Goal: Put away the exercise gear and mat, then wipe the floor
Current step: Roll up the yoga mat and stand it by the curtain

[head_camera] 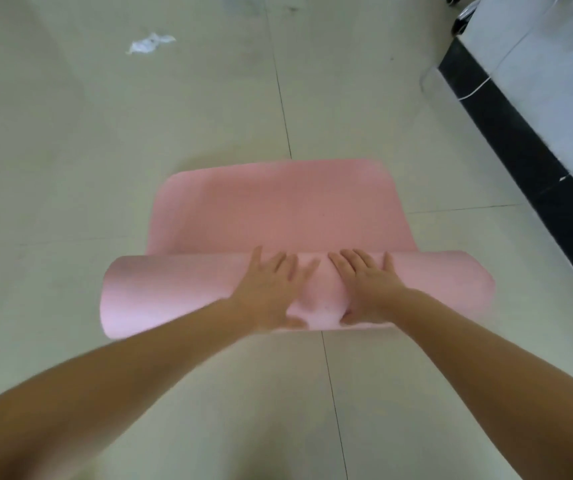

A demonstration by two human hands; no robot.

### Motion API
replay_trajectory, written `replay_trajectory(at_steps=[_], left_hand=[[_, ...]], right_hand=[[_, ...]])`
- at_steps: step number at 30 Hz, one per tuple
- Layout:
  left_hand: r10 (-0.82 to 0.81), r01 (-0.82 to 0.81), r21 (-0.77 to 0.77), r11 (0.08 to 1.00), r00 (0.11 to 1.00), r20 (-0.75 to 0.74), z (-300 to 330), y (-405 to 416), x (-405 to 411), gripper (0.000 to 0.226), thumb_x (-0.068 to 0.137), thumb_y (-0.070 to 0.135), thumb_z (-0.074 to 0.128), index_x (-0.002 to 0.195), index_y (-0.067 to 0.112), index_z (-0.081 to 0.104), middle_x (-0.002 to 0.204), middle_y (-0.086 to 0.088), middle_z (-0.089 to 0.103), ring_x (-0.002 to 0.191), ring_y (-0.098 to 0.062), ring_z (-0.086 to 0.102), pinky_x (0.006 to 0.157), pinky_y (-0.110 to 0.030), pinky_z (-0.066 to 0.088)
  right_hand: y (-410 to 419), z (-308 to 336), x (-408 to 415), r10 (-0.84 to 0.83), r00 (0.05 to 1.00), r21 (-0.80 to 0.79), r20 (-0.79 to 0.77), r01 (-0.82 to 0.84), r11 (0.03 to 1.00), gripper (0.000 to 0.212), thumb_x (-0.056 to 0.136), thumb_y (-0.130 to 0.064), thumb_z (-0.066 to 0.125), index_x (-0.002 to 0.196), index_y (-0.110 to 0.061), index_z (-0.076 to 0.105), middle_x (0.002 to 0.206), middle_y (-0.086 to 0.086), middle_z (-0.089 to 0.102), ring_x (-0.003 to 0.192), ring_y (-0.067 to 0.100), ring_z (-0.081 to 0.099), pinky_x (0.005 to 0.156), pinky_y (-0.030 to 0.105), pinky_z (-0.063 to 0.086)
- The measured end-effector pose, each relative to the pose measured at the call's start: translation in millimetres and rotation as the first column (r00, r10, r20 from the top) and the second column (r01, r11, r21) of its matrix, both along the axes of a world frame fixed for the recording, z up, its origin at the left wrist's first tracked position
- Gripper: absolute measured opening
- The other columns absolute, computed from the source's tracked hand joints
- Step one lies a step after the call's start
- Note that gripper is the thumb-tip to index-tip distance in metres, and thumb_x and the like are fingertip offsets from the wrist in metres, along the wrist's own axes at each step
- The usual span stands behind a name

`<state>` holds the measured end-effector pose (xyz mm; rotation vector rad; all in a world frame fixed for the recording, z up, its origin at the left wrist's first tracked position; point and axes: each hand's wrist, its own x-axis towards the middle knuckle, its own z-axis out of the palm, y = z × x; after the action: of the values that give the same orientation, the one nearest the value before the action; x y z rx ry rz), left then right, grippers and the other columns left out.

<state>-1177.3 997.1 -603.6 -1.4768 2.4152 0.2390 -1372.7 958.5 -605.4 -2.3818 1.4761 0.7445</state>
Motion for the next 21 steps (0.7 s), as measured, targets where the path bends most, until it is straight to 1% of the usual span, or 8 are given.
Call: replay_trajectory(at_steps=[2, 5, 7, 9, 12, 14, 17, 21], left_hand=[[0.025, -0.026, 0.050, 0.998, 0.999, 0.020, -18.5, 6.7, -0.9, 0.112, 0.078, 0.064, 0.057, 0.146, 0.026, -0.023, 0.157, -0.018, -0.013, 0.145, -0.034, -0.008, 0.112, -0.062, -0.002], [0.070, -0.068, 0.068, 0.995, 0.997, -0.031, -24.1, -23.4, 4.8, 0.112, 0.076, 0.062, 0.061, 0.147, 0.029, -0.019, 0.158, -0.016, -0.006, 0.145, -0.033, -0.004, 0.111, -0.061, -0.001], [0.085, -0.072, 0.151, 0.986, 0.993, -0.077, -15.9, -48.9, 11.3, 0.113, 0.073, 0.064, 0.063, 0.149, 0.029, -0.014, 0.158, -0.014, -0.001, 0.146, -0.031, -0.001, 0.112, -0.062, -0.002], [0.090, -0.069, 0.223, 0.972, 0.992, -0.086, -10.1, -71.6, 19.2, 0.114, 0.071, 0.066, 0.063, 0.149, 0.028, -0.012, 0.159, -0.012, -0.001, 0.146, -0.029, -0.001, 0.111, -0.064, -0.004], [0.104, -0.084, 0.265, 0.961, 0.993, -0.062, -8.6, -91.6, 23.3, 0.117, 0.072, 0.068, 0.062, 0.148, 0.027, -0.018, 0.158, -0.010, -0.018, 0.145, -0.029, -0.015, 0.109, -0.066, -0.009], [0.104, -0.089, 0.247, 0.965, 0.994, -0.046, -8.6, -97.1, 21.7, 0.118, 0.074, 0.067, 0.061, 0.146, 0.027, -0.023, 0.155, -0.008, -0.028, 0.143, -0.028, -0.023, 0.107, -0.067, -0.011], [0.091, -0.081, 0.209, 0.975, 0.995, -0.038, -3.5, -107.8, 20.9, 0.115, 0.076, 0.065, 0.060, 0.147, 0.026, -0.022, 0.154, -0.009, -0.030, 0.141, -0.030, -0.027, 0.106, -0.068, -0.013], [0.031, -0.039, 0.144, 0.989, 0.998, 0.056, 9.1, -126.0, 15.9, 0.109, 0.078, 0.064, 0.058, 0.149, 0.026, -0.015, 0.154, -0.008, -0.029, 0.142, -0.029, -0.027, 0.105, -0.067, -0.014]], right_hand=[[-14.4, 5.1, 4.2, -0.007, 0.999, 0.060, -0.035, 0.009, 0.998, 0.117, 0.073, -0.055, 0.069, 0.150, -0.022, -0.014, 0.160, 0.003, -0.007, 0.147, 0.022, -0.005, 0.111, 0.065, 0.002], [-20.7, 18.1, 7.5, -0.021, 0.997, 0.030, -0.068, 0.023, 0.999, 0.102, 0.083, -0.055, 0.058, 0.150, -0.023, -0.013, 0.160, 0.005, -0.010, 0.147, 0.023, -0.006, 0.112, 0.065, -0.001], [-21.2, 28.4, 7.1, -0.033, 0.996, -0.033, -0.079, 0.030, 0.999, 0.087, 0.093, -0.050, 0.045, 0.150, -0.021, -0.013, 0.160, 0.007, -0.010, 0.147, 0.023, -0.006, 0.114, 0.062, 0.001], [-22.0, 33.2, 5.5, -0.078, 0.994, -0.042, -0.078, 0.075, 0.996, 0.079, 0.097, -0.044, 0.039, 0.150, -0.019, -0.015, 0.160, 0.007, -0.012, 0.147, 0.024, -0.008, 0.115, 0.059, 0.003], [-21.8, 30.6, 10.3, -0.126, 0.988, 0.084, -0.091, 0.133, 0.988, 0.093, 0.094, -0.045, 0.047, 0.147, -0.018, -0.024, 0.155, 0.007, -0.028, 0.144, 0.029, -0.019, 0.114, 0.063, 0.003], [-24.8, 22.5, 16.2, -0.192, 0.977, 0.138, -0.097, 0.204, 0.969, 0.103, 0.090, -0.048, 0.053, 0.144, -0.018, -0.030, 0.150, 0.007, -0.037, 0.142, 0.031, -0.025, 0.112, 0.066, 0.004], [-40.1, 17.0, 24.9, -0.279, 0.955, 0.161, -0.099, 0.292, 0.943, 0.109, 0.087, -0.049, 0.059, 0.144, -0.020, -0.030, 0.151, 0.007, -0.036, 0.141, 0.034, -0.025, 0.110, 0.068, 0.005], [-71.7, 15.8, 25.2, -0.238, 0.963, 0.232, -0.127, 0.262, 0.937, 0.119, 0.081, -0.044, 0.069, 0.145, -0.020, -0.029, 0.153, 0.007, -0.032, 0.142, 0.035, -0.022, 0.110, 0.069, 0.008]])
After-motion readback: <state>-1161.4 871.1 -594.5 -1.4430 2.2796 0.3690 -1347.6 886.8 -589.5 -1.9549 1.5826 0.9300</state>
